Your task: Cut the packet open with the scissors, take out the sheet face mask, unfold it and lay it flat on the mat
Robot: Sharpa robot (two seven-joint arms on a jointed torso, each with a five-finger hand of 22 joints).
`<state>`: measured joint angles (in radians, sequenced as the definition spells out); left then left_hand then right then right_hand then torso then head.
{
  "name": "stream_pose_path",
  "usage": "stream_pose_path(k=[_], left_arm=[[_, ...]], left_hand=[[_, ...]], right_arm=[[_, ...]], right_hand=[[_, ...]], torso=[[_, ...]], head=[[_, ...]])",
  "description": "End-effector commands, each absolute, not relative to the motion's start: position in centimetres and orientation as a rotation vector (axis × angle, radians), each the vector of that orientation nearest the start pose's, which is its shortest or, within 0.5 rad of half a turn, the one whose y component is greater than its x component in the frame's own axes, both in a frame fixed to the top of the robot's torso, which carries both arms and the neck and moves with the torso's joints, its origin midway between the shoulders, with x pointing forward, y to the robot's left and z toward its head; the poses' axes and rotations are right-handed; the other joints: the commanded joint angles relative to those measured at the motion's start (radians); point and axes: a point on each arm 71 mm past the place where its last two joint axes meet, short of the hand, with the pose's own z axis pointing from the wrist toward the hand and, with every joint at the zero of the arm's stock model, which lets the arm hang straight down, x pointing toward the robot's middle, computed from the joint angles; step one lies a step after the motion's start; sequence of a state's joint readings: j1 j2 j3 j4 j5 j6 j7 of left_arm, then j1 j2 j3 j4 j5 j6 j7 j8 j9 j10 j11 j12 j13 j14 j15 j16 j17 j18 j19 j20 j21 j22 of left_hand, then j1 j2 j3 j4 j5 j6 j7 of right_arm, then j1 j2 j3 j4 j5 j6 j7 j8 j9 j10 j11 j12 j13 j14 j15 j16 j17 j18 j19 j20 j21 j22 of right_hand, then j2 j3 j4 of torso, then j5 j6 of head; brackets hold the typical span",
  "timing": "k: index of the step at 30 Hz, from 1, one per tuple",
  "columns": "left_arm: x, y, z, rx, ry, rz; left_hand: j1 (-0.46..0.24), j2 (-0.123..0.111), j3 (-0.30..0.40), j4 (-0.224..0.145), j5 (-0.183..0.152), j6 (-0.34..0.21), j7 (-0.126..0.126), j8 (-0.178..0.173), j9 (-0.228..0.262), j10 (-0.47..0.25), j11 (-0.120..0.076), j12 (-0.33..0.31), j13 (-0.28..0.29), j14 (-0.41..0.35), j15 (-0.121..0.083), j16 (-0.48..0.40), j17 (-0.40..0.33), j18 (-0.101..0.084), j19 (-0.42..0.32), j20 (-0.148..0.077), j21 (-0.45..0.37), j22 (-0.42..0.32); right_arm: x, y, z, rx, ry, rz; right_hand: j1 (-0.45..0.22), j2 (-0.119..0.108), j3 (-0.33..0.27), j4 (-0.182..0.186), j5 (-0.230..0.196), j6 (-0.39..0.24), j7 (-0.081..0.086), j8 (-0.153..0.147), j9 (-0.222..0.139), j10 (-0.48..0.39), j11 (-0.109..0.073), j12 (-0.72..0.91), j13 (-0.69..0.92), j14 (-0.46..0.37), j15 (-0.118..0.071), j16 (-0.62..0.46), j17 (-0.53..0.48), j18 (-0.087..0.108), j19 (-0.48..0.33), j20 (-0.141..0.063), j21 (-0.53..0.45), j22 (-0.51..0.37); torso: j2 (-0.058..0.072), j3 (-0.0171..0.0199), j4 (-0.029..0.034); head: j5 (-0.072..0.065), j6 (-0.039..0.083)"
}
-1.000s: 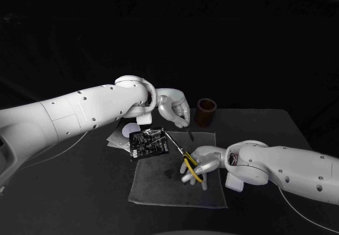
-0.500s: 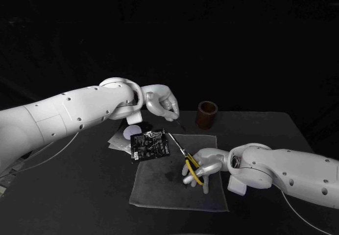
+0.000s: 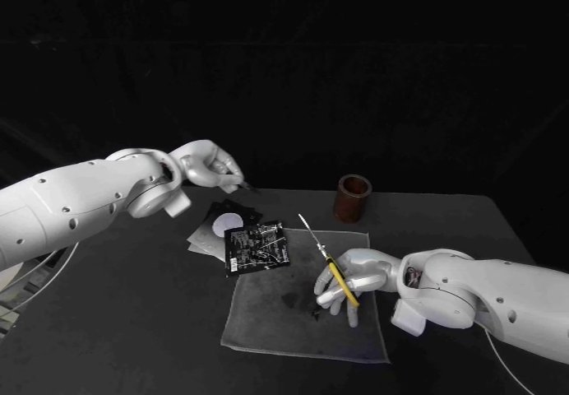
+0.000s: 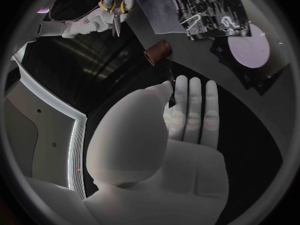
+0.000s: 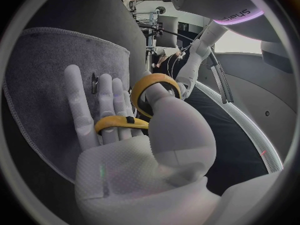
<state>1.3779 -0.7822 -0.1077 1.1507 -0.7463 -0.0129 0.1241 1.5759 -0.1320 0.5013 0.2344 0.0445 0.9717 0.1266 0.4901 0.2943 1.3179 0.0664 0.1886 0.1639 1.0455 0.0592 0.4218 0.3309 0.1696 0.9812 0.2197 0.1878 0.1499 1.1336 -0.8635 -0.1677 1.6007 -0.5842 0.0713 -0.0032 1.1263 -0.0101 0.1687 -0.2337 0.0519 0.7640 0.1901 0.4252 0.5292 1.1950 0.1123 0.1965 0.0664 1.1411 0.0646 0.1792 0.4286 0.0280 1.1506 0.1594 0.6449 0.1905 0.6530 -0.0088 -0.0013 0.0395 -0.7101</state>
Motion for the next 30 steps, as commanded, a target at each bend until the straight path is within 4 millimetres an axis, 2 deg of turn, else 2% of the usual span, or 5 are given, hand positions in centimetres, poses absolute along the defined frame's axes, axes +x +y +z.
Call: stream_pose_path(k=[1, 9, 23, 27, 30], left_arm=[[56.1, 31.0, -14.9, -0.509, 1.691, -0.869], [55.2, 36.6, -17.4, -0.644, 1.571, -0.705], [54.7, 40.8, -20.2, -0.784, 1.541, -0.541], [55.0, 41.1, -20.7, -0.804, 1.578, -0.513], [55.1, 41.0, -21.0, -0.793, 1.612, -0.492]], left_hand=[[-0.009, -0.001, 0.009, 0.0, 0.003, 0.005, -0.003, 0.001, 0.16, 0.003, 0.0, -0.005, 0.001, 0.004, -0.001, -0.006, 0.001, 0.009, 0.004, -0.004, 0.003, 0.002], [-0.016, -0.008, 0.018, 0.0, 0.003, 0.007, -0.004, -0.003, 0.162, 0.001, 0.0, -0.009, 0.001, 0.003, -0.001, -0.008, 0.002, 0.008, 0.002, -0.004, 0.006, 0.004], [-0.038, -0.023, 0.035, 0.006, 0.003, 0.002, -0.001, -0.014, 0.162, -0.014, 0.006, -0.028, -0.004, 0.002, 0.004, -0.008, 0.006, 0.006, -0.007, -0.002, 0.008, 0.008], [-0.071, -0.055, 0.024, 0.021, 0.003, -0.013, 0.01, -0.038, 0.151, -0.047, 0.019, -0.052, -0.013, -0.006, 0.011, -0.004, 0.013, 0.006, -0.016, 0.004, 0.003, 0.007], [-0.108, -0.095, 0.007, 0.047, 0.003, -0.047, 0.034, -0.083, 0.124, -0.085, 0.04, -0.078, -0.025, -0.019, 0.02, -0.001, 0.02, 0.008, -0.023, 0.01, -0.004, 0.003]], right_arm=[[41.6, -17.9, -26.5, 0.594, 2.239, 1.38], [41.7, -18.6, -26.1, 0.673, 2.193, 1.413], [42.2, -19.3, -25.7, 0.709, 2.166, 1.408], [42.2, -19.4, -25.7, 0.711, 2.164, 1.407], [42.3, -19.4, -25.7, 0.713, 2.163, 1.406]], right_hand=[[-0.004, 0.014, 0.002, -0.012, 0.002, 0.01, -0.002, -0.007, -0.014, 0.014, 0.004, -0.008, -0.001, 0.01, 0.0, 0.007, -0.003, 0.156, 0.011, 0.0, 0.004, 0.002], [-0.016, 0.025, 0.007, -0.028, 0.003, 0.022, -0.004, -0.011, -0.033, 0.024, 0.001, -0.017, -0.001, 0.017, -0.002, 0.008, -0.007, 0.155, 0.016, -0.003, 0.006, 0.002], [-0.027, 0.031, 0.009, -0.038, 0.003, 0.026, -0.004, -0.015, -0.047, 0.028, 0.002, -0.025, -0.001, 0.019, -0.003, 0.007, -0.011, 0.155, 0.019, -0.003, 0.006, 0.003], [-0.031, 0.032, 0.009, -0.041, 0.002, 0.026, -0.003, -0.017, -0.052, 0.027, 0.002, -0.029, -0.002, 0.019, -0.002, 0.006, -0.012, 0.155, 0.019, -0.003, 0.006, 0.002], [-0.032, 0.033, 0.009, -0.042, 0.002, 0.026, -0.003, -0.018, -0.053, 0.026, 0.003, -0.03, -0.002, 0.019, -0.002, 0.006, -0.013, 0.155, 0.019, -0.003, 0.005, 0.002]], torso=[[0.001, -0.0003, -0.0003], [0.002, -0.0021, -0.0009], [0.002, -0.0017, -0.0013], [0.003, -0.0019, -0.0023], [0.003, -0.0021, -0.0022]], head=[[0.017, 0.005], [0.049, 0.013], [0.104, 0.02], [0.109, 0.019], [0.114, 0.018]])
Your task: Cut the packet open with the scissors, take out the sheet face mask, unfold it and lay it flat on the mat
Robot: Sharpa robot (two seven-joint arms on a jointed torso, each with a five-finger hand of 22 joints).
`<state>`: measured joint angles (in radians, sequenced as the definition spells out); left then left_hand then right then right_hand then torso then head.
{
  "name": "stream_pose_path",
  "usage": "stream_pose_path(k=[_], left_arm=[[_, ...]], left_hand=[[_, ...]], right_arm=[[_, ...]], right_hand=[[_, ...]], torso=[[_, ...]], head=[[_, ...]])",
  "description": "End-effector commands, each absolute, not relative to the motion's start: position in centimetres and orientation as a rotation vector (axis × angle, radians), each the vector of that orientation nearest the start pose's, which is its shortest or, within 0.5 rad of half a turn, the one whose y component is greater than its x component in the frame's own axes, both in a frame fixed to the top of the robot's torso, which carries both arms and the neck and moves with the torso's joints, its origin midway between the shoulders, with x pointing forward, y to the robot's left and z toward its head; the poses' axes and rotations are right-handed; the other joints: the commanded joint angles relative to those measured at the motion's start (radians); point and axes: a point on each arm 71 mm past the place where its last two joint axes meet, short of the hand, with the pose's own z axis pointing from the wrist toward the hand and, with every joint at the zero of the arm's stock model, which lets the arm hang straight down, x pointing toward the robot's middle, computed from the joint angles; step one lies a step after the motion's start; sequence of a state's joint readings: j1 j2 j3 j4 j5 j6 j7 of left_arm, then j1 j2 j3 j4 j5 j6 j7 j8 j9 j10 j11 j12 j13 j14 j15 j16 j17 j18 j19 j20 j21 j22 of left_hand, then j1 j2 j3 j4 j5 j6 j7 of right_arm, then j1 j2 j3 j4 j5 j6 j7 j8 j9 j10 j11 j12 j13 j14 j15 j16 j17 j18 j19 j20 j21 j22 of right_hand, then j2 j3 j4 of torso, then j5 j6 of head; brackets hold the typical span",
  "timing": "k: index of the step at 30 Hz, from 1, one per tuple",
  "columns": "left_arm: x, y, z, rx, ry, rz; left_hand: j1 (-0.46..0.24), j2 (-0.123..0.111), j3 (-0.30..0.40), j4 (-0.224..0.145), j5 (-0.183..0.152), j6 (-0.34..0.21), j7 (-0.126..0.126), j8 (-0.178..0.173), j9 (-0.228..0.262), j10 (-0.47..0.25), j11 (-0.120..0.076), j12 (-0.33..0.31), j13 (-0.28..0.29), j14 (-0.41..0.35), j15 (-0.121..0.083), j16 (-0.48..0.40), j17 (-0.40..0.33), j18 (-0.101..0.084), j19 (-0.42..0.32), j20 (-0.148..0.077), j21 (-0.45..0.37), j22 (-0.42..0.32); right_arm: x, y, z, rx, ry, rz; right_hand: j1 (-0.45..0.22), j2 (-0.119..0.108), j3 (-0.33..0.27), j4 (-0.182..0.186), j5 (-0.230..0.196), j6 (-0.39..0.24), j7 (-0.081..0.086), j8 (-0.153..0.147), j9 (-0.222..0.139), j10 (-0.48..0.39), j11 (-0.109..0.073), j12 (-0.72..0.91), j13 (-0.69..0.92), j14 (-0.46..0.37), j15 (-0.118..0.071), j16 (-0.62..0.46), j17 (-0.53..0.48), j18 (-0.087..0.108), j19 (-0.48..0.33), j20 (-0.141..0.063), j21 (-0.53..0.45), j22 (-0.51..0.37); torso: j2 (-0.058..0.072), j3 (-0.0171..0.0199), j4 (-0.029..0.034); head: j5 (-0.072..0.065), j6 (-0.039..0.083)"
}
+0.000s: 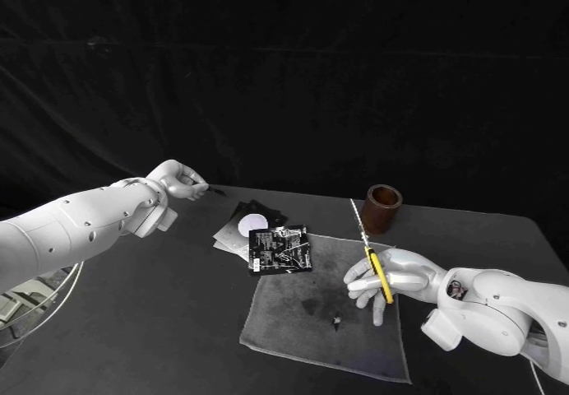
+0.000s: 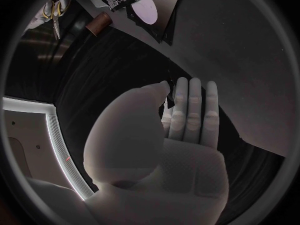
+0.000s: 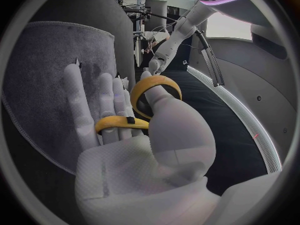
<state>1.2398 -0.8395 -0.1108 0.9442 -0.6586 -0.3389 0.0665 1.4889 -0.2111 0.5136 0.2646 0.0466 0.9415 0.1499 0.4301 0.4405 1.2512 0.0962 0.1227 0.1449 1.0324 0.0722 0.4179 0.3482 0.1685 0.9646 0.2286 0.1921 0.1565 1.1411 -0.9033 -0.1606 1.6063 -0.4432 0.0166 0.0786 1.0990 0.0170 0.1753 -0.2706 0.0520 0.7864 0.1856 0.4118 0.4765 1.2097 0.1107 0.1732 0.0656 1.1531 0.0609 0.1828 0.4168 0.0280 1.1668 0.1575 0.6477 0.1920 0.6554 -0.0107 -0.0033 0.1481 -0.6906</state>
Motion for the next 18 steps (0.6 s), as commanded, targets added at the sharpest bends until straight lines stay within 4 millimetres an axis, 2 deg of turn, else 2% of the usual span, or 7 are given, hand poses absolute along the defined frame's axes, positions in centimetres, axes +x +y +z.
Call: stream_pose_path(k=[1, 3, 6, 9, 10, 12, 18], left_arm=[[55.13, 40.91, -21.08, -0.787, 1.624, -0.484], [55.17, 40.82, -21.19, -0.779, 1.641, -0.472], [55.18, 40.71, -21.37, -0.766, 1.671, -0.452], [55.13, 40.71, -21.53, -0.76, 1.697, -0.433], [55.1, 40.76, -21.58, -0.756, 1.705, -0.42], [55.05, 40.87, -21.64, -0.752, 1.715, -0.404], [54.82, 41.2, -21.68, -0.735, 1.735, -0.38]], left_hand=[[-0.034, -0.034, -0.015, 0.023, 0.0, -0.032, 0.022, -0.041, -0.033, -0.036, 0.02, -0.023, -0.012, -0.013, 0.012, 0.003, 0.005, 0.009, -0.009, 0.004, -0.012, -0.006], [-0.05, -0.056, -0.032, 0.025, 0.001, -0.056, 0.037, -0.068, -0.05, -0.062, 0.034, -0.039, -0.021, -0.029, 0.022, -0.001, 0.006, 0.009, -0.016, 0.009, -0.018, -0.009], [-0.065, -0.071, -0.081, 0.023, 0.002, -0.085, 0.054, -0.103, -0.075, -0.102, 0.053, -0.057, -0.036, -0.069, 0.041, -0.016, 0.002, 0.008, -0.031, 0.019, -0.032, -0.017], [-0.048, -0.044, -0.211, 0.024, 0.002, -0.101, 0.065, -0.131, -0.101, -0.152, 0.069, -0.056, -0.057, -0.117, 0.058, -0.034, -0.008, 0.01, -0.046, 0.032, -0.049, -0.027], [-0.022, -0.016, -0.325, 0.023, 0.002, -0.112, 0.071, -0.147, -0.113, -0.189, 0.087, -0.052, -0.071, -0.15, 0.069, -0.048, -0.018, 0.009, -0.063, 0.039, -0.064, -0.035], [0.005, -0.002, -0.438, 0.03, 0.002, -0.124, 0.086, -0.164, -0.127, -0.224, 0.09, -0.055, -0.08, -0.179, 0.081, -0.059, -0.029, 0.009, -0.076, 0.047, -0.077, -0.043], [0.025, -0.038, -0.553, 0.034, 0.003, -0.155, 0.103, -0.198, -0.15, -0.301, 0.113, -0.057, -0.081, -0.252, 0.105, -0.087, -0.056, 0.0, -0.114, 0.058, -0.109, -0.06]], right_arm=[[42.29, -19.44, -25.71, 0.715, 2.162, 1.405], [42.31, -19.47, -25.71, 0.716, 2.161, 1.404], [42.36, -19.49, -25.71, 0.72, 2.16, 1.404], [42.38, -19.51, -25.7, 0.722, 2.159, 1.404], [42.4, -19.53, -25.7, 0.723, 2.159, 1.404], [42.43, -19.58, -25.71, 0.724, 2.159, 1.403], [42.48, -19.67, -25.72, 0.728, 2.157, 1.4]], right_hand=[[-0.007, 0.006, 0.002, -0.007, 0.002, 0.003, 0.002, -0.005, -0.003, 0.011, 0.005, -0.009, -0.001, 0.006, 0.002, 0.001, -0.002, 0.154, 0.002, -0.001, 0.002, 0.001], [-0.007, 0.006, 0.002, -0.007, 0.002, 0.003, 0.002, -0.005, -0.003, 0.011, 0.005, -0.009, -0.001, 0.006, 0.002, 0.001, -0.002, 0.154, 0.002, -0.001, 0.002, 0.001], [-0.008, 0.006, 0.001, -0.008, 0.002, 0.003, 0.003, -0.005, -0.004, 0.01, 0.006, -0.01, -0.001, 0.006, 0.003, 0.001, -0.002, 0.154, 0.002, -0.001, 0.002, 0.001], [-0.009, 0.006, 0.001, -0.009, 0.002, 0.003, 0.003, -0.006, -0.006, 0.01, 0.006, -0.011, -0.001, 0.005, 0.003, 0.0, -0.003, 0.154, 0.002, 0.0, 0.002, 0.0], [-0.009, 0.006, 0.001, -0.009, 0.002, 0.003, 0.003, -0.006, -0.006, 0.01, 0.006, -0.011, -0.001, 0.005, 0.003, 0.0, -0.003, 0.154, 0.002, 0.0, 0.002, 0.0], [-0.011, 0.007, 0.001, -0.01, 0.002, 0.002, 0.004, -0.007, -0.008, 0.009, 0.007, -0.013, -0.001, 0.004, 0.003, 0.0, -0.003, 0.154, 0.001, 0.0, 0.001, 0.0], [-0.012, 0.007, 0.0, -0.011, 0.002, 0.001, 0.004, -0.007, -0.01, 0.007, 0.008, -0.015, -0.001, 0.003, 0.004, -0.001, -0.004, 0.154, 0.001, 0.0, 0.001, 0.0]], torso=[[0.0, 0.0, 0.0002], [0.0, 0.0006, 0.001], [0.0, 0.0012, 0.0006], [-0.001, 0.0013, 0.0002], [-0.001, 0.0014, 0.0], [-0.001, 0.0013, 0.0005], [-0.001, 0.0006, 0.0011]], head=[[0.006, -0.002], [0.007, -0.003], [0.008, -0.003], [0.008, -0.005], [0.009, -0.005], [0.01, -0.006], [0.01, -0.008]])
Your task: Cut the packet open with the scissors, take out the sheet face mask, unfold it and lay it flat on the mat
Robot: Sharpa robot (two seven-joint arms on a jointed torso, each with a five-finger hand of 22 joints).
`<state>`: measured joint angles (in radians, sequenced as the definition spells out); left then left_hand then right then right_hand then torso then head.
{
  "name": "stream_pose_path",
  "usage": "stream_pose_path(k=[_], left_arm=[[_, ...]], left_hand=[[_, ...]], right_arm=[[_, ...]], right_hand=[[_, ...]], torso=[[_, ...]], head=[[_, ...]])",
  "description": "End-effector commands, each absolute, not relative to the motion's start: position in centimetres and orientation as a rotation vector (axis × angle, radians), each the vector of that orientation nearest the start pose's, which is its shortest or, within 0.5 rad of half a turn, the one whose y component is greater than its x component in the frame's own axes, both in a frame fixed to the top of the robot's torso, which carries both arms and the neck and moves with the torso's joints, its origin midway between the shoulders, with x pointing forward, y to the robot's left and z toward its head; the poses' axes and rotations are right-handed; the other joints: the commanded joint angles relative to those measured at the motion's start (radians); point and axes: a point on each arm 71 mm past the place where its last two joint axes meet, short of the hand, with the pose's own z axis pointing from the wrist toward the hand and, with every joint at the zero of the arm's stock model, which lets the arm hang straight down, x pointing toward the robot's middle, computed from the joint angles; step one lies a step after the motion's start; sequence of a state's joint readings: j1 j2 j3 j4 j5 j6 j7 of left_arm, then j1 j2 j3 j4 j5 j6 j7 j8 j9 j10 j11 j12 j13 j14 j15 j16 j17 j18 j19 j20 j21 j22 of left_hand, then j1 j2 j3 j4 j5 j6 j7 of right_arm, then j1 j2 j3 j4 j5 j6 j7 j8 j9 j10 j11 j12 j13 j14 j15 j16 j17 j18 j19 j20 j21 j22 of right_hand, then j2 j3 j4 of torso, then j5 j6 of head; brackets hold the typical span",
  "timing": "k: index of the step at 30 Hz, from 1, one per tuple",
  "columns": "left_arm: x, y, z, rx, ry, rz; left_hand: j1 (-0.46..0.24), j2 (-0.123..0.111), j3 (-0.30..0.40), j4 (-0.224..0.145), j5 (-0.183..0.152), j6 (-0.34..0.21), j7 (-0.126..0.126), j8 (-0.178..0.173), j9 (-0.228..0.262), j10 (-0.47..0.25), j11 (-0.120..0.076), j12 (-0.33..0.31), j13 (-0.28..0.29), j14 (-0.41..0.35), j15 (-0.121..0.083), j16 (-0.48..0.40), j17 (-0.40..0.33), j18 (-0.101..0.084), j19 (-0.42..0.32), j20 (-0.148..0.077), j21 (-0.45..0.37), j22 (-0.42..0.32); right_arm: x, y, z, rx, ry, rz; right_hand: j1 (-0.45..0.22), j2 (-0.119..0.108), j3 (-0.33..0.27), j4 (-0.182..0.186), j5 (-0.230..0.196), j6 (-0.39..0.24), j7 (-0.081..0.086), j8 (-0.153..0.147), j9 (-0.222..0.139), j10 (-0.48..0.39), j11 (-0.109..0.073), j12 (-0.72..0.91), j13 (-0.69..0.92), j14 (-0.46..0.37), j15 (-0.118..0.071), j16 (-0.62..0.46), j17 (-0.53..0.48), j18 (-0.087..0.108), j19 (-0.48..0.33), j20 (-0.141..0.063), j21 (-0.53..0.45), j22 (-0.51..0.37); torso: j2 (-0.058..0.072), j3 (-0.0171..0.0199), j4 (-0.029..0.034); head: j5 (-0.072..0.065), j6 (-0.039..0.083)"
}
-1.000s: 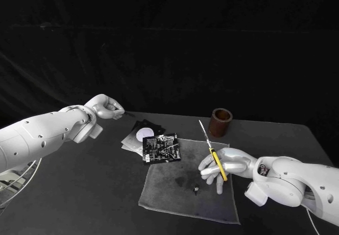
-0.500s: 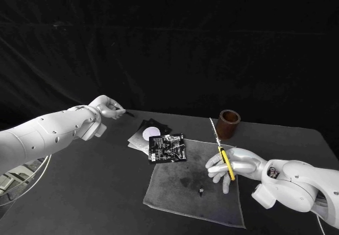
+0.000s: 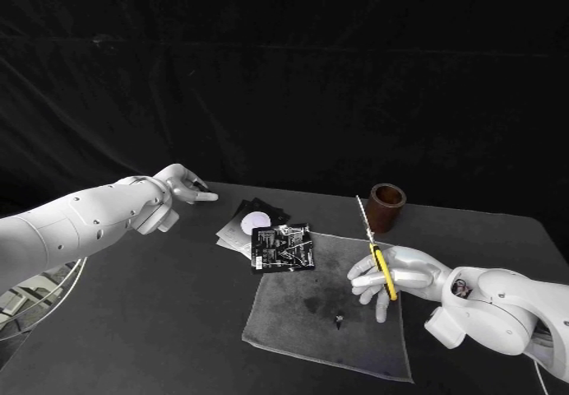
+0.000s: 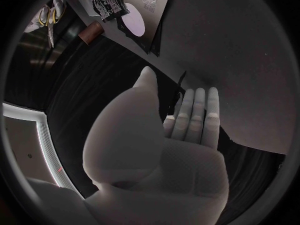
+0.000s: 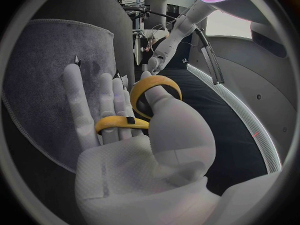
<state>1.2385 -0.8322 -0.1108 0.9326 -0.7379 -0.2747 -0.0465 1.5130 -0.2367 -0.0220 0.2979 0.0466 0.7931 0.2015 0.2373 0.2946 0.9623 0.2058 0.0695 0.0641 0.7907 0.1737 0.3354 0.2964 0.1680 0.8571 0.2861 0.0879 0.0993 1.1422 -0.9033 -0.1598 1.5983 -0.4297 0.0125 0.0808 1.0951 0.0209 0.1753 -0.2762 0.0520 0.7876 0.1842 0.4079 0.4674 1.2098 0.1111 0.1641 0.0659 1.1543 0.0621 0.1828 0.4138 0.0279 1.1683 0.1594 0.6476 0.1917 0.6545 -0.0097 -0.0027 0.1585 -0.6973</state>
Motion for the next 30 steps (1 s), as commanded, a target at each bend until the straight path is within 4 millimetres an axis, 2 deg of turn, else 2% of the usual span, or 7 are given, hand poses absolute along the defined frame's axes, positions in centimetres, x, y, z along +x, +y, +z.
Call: stream_pose_path(k=[1, 5, 20, 24, 25, 26, 30], left_arm=[[54.8, 41.3, -21.7, -0.727, 1.74, -0.379], [54.5, 41.3, -21.5, -0.679, 1.745, -0.392], [52.7, 42.1, -17.8, -0.7, 1.594, -0.601], [52.4, 42.4, -16.9, -0.699, 1.596, -0.62], [52.3, 42.4, -16.7, -0.7, 1.597, -0.623], [52.3, 42.5, -16.6, -0.701, 1.597, -0.626], [52.2, 42.4, -16.3, -0.71, 1.579, -0.639]], left_hand=[[0.0, -0.025, -0.042, 0.001, 0.004, -0.01, 0.05, -0.008, -0.006, -0.026, 0.005, -0.005, -0.001, -0.023, 0.007, -0.008, -0.008, -0.002, -0.013, 0.001, -0.009, -0.006], [-0.019, -0.061, -0.127, 0.003, 0.006, -0.064, -0.128, -0.039, -0.023, -0.097, 0.031, -0.002, 0.0, -0.07, 0.028, -0.013, -0.021, -0.016, -0.038, 0.002, -0.022, -0.016], [-0.051, -0.065, -0.152, 0.003, 0.007, -0.001, -0.089, -0.016, -0.014, -0.118, 0.045, 0.028, 0.004, -0.143, 0.046, -0.001, -0.029, -0.041, -0.087, 0.002, -0.023, -0.029], [-0.048, -0.057, -0.132, 0.002, 0.006, 0.043, -0.057, 0.003, -0.007, -0.105, 0.041, 0.047, 0.007, -0.144, 0.044, 0.017, -0.026, -0.041, -0.089, 0.001, -0.019, -0.027], [-0.051, -0.042, -0.114, 0.004, 0.005, 0.074, -0.004, 0.016, -0.003, -0.067, 0.009, 0.071, 0.013, -0.112, 0.022, 0.041, -0.02, -0.038, -0.086, -0.001, -0.016, -0.026], [-0.051, -0.036, -0.108, 0.003, 0.005, 0.081, 0.008, 0.019, -0.003, -0.061, 0.002, 0.075, 0.012, -0.104, 0.016, 0.048, -0.019, -0.035, -0.084, -0.001, -0.014, -0.025], [-0.054, -0.041, -0.104, 0.003, 0.006, 0.082, -0.023, 0.012, -0.009, -0.075, 0.017, 0.07, 0.003, -0.094, 0.019, 0.065, -0.02, -0.024, -0.07, 0.0, -0.006, -0.022]], right_arm=[[42.5, -19.7, -25.7, 0.729, 2.156, 1.4], [42.6, -19.8, -25.8, 0.733, 2.155, 1.397], [42.8, -20.2, -25.8, 0.745, 2.149, 1.381], [42.8, -20.2, -25.9, 0.748, 2.147, 1.379], [42.9, -20.2, -25.9, 0.748, 2.147, 1.378], [42.9, -20.2, -25.9, 0.749, 2.146, 1.377], [43.0, -20.3, -25.9, 0.752, 2.144, 1.373]], right_hand=[[-0.009, 0.003, 0.0, -0.006, 0.002, 0.0, 0.006, -0.004, -0.002, 0.007, 0.008, -0.006, -0.002, 0.002, 0.003, -0.001, -0.001, 0.154, -0.001, -0.002, 0.001, 0.0], [-0.009, 0.003, 0.0, -0.006, 0.002, 0.0, 0.006, -0.004, -0.002, 0.007, 0.008, -0.006, -0.002, 0.002, 0.003, -0.001, -0.001, 0.154, -0.001, -0.002, 0.001, 0.0], [-0.01, 0.004, -0.001, -0.007, 0.002, -0.001, 0.007, -0.004, -0.003, 0.006, 0.008, -0.008, -0.002, 0.002, 0.004, -0.001, -0.002, 0.154, -0.001, -0.001, 0.0, 0.0], [-0.011, 0.004, -0.001, -0.007, 0.002, -0.001, 0.007, -0.004, -0.004, 0.006, 0.008, -0.008, -0.002, 0.002, 0.004, -0.001, -0.002, 0.154, -0.001, -0.001, 0.0, 0.0], [-0.011, 0.004, -0.001, -0.007, 0.002, -0.001, 0.007, -0.004, -0.004, 0.006, 0.008, -0.008, -0.002, 0.002, 0.004, -0.001, -0.002, 0.154, -0.001, -0.001, 0.0, 0.0], [-0.011, 0.004, -0.001, -0.007, 0.002, -0.001, 0.007, -0.004, -0.004, 0.006, 0.008, -0.008, -0.002, 0.002, 0.004, -0.001, -0.002, 0.154, -0.001, -0.001, 0.0, 0.0], [-0.011, 0.004, -0.001, -0.007, 0.002, 0.0, 0.007, -0.004, -0.004, 0.006, 0.008, -0.008, -0.001, 0.002, 0.004, -0.001, -0.002, 0.154, -0.002, -0.001, 0.0, 0.0]], torso=[[0.001, -0.0008, 0.0005], [0.0, -0.0012, 0.0011], [-0.001, 0.0015, 0.0021], [-0.003, 0.0015, 0.0008], [-0.004, 0.0016, 0.0002], [-0.004, 0.0017, 0.0], [-0.003, 0.0011, -0.0004]], head=[[-0.001, -0.001], [-0.003, -0.003], [-0.007, -0.006], [-0.006, -0.006], [-0.007, -0.006], [-0.007, -0.008], [-0.011, -0.007]])
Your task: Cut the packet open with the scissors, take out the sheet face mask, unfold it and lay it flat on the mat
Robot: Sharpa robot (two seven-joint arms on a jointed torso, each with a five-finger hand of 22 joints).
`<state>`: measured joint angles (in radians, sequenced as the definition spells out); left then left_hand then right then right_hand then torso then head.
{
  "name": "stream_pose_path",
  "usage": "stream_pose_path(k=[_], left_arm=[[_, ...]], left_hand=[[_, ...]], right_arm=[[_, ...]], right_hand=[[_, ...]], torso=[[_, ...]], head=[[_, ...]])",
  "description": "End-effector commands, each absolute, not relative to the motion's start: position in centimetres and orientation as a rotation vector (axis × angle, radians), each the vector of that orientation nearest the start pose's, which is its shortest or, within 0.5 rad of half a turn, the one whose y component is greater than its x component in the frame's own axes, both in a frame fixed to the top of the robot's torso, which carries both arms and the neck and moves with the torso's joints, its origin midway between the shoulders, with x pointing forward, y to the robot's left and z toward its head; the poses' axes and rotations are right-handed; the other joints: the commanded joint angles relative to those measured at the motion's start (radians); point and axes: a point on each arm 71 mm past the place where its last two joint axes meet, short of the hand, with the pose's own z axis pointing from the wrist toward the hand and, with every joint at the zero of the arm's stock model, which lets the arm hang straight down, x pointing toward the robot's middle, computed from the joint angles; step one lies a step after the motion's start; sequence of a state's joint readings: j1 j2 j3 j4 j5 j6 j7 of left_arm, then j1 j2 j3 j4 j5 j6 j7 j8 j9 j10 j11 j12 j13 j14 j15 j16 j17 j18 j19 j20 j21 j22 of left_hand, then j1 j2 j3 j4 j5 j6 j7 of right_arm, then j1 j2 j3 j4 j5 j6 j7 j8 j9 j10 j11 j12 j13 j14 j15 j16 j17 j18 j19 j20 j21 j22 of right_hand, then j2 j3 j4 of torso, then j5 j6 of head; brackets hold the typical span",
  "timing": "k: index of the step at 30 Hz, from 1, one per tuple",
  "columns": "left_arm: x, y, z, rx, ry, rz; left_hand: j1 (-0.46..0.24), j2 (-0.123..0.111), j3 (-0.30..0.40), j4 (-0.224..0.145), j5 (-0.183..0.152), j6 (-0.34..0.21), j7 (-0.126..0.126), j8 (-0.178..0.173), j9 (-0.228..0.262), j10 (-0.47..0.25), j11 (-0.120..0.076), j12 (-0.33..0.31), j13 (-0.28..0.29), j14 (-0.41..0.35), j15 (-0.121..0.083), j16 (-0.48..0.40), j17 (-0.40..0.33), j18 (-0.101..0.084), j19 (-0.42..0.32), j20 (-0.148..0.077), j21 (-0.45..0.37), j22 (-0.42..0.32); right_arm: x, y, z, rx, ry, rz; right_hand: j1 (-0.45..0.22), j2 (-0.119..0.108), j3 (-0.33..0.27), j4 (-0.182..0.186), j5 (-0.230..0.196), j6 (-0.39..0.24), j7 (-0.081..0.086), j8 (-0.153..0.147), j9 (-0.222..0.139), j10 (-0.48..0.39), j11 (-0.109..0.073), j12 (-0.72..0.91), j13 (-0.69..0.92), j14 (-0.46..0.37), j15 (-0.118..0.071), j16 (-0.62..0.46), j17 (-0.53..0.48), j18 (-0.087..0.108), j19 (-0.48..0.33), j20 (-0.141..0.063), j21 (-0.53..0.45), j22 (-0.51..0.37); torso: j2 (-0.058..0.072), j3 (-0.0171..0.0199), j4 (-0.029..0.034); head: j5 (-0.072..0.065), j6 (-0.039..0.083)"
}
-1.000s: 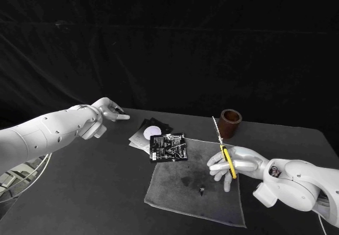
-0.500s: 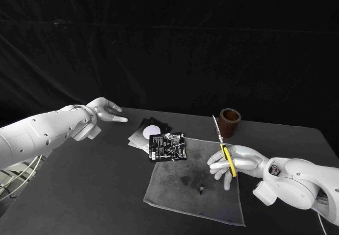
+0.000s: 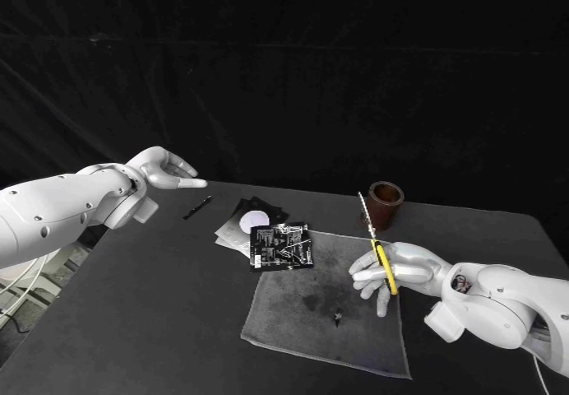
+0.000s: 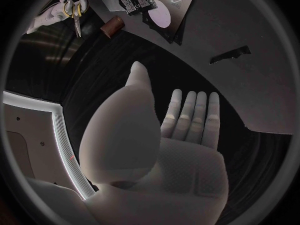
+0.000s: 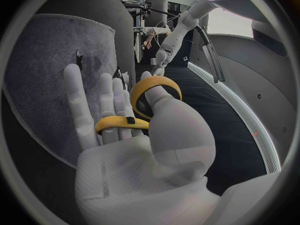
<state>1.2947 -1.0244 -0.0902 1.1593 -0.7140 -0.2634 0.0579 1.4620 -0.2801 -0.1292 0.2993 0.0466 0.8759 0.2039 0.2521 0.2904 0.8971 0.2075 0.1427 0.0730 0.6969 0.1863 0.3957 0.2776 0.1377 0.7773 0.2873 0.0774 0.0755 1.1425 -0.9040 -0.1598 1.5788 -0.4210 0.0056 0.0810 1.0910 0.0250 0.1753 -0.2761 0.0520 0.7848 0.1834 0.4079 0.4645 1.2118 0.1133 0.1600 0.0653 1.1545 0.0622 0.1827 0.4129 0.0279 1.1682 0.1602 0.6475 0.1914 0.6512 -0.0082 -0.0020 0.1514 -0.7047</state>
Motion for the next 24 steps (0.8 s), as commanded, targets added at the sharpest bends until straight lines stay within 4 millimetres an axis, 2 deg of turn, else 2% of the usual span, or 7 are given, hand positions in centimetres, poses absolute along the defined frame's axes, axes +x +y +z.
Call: stream_pose_path(k=[1, 4, 7, 10, 15, 20, 24], left_arm=[[52.2, 42.4, -16.2, -0.718, 1.566, -0.647], [52.3, 41.8, -16.0, -0.748, 1.528, -0.688], [52.5, 39.9, -15.8, -0.761, 1.497, -0.761], [52.7, 37.9, -15.8, -0.751, 1.492, -0.821], [53.1, 34.0, -15.8, -0.718, 1.498, -0.925], [53.6, 30.9, -15.9, -0.687, 1.522, -0.998], [53.8, 29.5, -16.0, -0.672, 1.534, -1.028]], left_hand=[[-0.003, 0.003, 0.005, 0.001, 0.006, -0.001, -0.026, -0.004, -0.005, -0.01, 0.016, -0.003, -0.006, 0.0, 0.007, 0.006, -0.002, 0.006, 0.01, -0.001, 0.004, 0.002], [0.021, 0.042, 0.119, -0.001, 0.004, 0.01, -0.005, -0.006, -0.009, 0.01, -0.004, 0.012, -0.004, 0.027, -0.008, 0.036, 0.002, 0.019, 0.037, -0.003, 0.02, 0.008], [0.049, 0.09, 0.202, -0.006, 0.002, 0.024, 0.005, -0.007, -0.015, 0.069, -0.031, 0.044, 0.0, 0.104, -0.039, 0.09, 0.015, 0.045, 0.095, -0.009, 0.055, 0.024], [0.062, 0.103, 0.235, -0.008, 0.002, 0.036, -0.001, -0.009, -0.02, 0.104, -0.047, 0.057, -0.002, 0.174, -0.06, 0.131, 0.025, 0.048, 0.163, -0.029, 0.099, 0.043], [0.111, 0.132, 0.293, -0.016, 0.002, 0.062, -0.016, -0.006, -0.027, 0.168, -0.07, 0.075, -0.001, 0.256, -0.09, 0.172, 0.036, 0.048, 0.232, -0.061, 0.148, 0.066], [0.14, 0.131, 0.345, -0.01, 0.002, 0.084, -0.024, -0.005, -0.033, 0.204, -0.079, 0.068, -0.006, 0.284, -0.103, 0.179, 0.037, 0.045, 0.252, -0.079, 0.172, 0.079], [0.138, 0.123, 0.368, -0.009, 0.002, 0.093, -0.027, -0.005, -0.037, 0.22, -0.083, 0.06, -0.008, 0.288, -0.105, 0.176, 0.035, 0.043, 0.25, -0.083, 0.18, 0.084]], right_arm=[[43.0, -20.4, -25.9, 0.752, 2.142, 1.372], [43.1, -20.4, -25.9, 0.755, 2.135, 1.367], [43.3, -20.6, -26.0, 0.754, 2.124, 1.352], [43.5, -20.8, -25.9, 0.739, 2.115, 1.332], [44.2, -21.4, -25.3, 0.647, 2.094, 1.261], [45.2, -22.2, -24.2, 0.481, 2.083, 1.155], [45.9, -23.0, -23.2, 0.33, 2.077, 1.05]], right_hand=[[-0.007, 0.0, -0.001, -0.008, 0.002, 0.002, 0.008, -0.004, -0.002, 0.004, 0.006, -0.004, -0.001, 0.002, 0.004, -0.001, -0.001, 0.154, -0.002, -0.002, 0.0, 0.0], [-0.007, 0.001, -0.001, -0.008, 0.002, 0.002, 0.008, -0.004, -0.002, 0.004, 0.006, -0.005, -0.001, 0.002, 0.004, -0.001, -0.002, 0.154, -0.002, -0.002, 0.0, 0.0], [-0.001, 0.008, 0.005, -0.012, 0.003, 0.004, 0.007, -0.005, -0.007, 0.004, 0.005, -0.008, -0.001, 0.003, 0.003, -0.002, -0.003, 0.154, -0.002, -0.002, -0.001, 0.0], [0.021, 0.02, 0.029, -0.016, 0.001, 0.009, 0.004, -0.008, -0.02, 0.008, 0.001, -0.015, -0.001, 0.008, -0.001, 0.0, -0.006, 0.156, -0.001, -0.004, 0.0, 0.001], [0.117, 0.04, 0.261, -0.019, -0.002, 0.109, -0.02, -0.038, -0.077, 0.067, -0.02, -0.039, 0.0, 0.056, -0.028, 0.011, -0.007, 0.154, 0.013, -0.032, 0.048, 0.029], [0.126, 0.021, 0.482, -0.012, 0.001, 0.193, -0.036, -0.05, -0.092, 0.161, -0.04, -0.041, 0.009, 0.121, -0.053, 0.028, 0.01, 0.153, 0.014, -0.058, 0.147, 0.091], [0.107, -0.005, 0.559, -0.008, -0.003, 0.216, -0.041, -0.056, -0.09, 0.19, -0.049, -0.052, 0.01, 0.136, -0.056, 0.031, 0.024, 0.155, 0.0, -0.065, 0.194, 0.122]], torso=[[0.001, -0.0005, -0.001], [0.001, -0.0005, -0.0014], [0.001, -0.002, -0.0027], [0.0, -0.0031, -0.0031], [-0.002, -0.0049, -0.008], [-0.006, -0.0061, -0.0149], [-0.008, -0.0049, -0.0174]], head=[[-0.006, 0.003], [-0.027, 0.008], [-0.064, 0.016], [-0.088, 0.02], [-0.116, 0.024], [-0.137, 0.025], [-0.146, 0.028]])
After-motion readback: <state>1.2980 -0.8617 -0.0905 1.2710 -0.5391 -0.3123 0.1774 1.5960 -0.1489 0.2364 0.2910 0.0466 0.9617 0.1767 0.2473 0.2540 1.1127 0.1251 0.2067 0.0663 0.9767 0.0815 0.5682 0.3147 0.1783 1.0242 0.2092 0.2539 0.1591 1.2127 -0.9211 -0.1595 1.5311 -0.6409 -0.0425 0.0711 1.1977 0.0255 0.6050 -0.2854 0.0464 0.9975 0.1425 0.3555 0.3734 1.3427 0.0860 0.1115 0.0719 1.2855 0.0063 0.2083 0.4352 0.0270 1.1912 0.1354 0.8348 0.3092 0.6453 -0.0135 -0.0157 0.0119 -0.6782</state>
